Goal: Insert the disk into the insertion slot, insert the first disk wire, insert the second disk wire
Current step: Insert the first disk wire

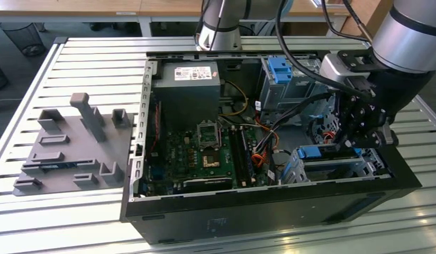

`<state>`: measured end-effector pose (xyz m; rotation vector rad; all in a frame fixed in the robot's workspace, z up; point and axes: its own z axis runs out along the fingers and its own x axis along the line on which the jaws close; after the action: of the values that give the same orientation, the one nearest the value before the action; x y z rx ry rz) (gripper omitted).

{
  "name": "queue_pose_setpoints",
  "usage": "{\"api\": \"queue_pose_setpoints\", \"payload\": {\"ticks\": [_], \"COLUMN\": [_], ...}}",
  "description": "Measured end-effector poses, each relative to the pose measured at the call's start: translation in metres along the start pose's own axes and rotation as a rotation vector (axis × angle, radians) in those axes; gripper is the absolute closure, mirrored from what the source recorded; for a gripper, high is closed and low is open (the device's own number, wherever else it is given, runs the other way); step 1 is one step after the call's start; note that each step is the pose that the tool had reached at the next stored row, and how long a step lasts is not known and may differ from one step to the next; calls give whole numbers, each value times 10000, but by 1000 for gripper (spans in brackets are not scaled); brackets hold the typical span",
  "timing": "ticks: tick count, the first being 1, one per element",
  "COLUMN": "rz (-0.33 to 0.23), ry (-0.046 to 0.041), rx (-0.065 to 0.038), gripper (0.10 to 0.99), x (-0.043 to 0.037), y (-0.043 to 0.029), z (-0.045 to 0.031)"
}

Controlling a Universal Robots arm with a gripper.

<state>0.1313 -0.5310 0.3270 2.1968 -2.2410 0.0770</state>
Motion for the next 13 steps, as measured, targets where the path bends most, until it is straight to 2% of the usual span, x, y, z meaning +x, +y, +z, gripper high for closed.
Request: {"api": "queue_pose_setpoints", "payload": {"ticks": [1, 11, 12, 13], "rz": [0, -2, -2, -2], "ry": [7, 8, 5, 4], "rx": [0, -27, -35, -39], "gripper": [847, 847, 859, 922], "x": [0, 4, 4, 4], "y": [0, -4, -5, -5], "z": [-6, -117, -118, -119]}}
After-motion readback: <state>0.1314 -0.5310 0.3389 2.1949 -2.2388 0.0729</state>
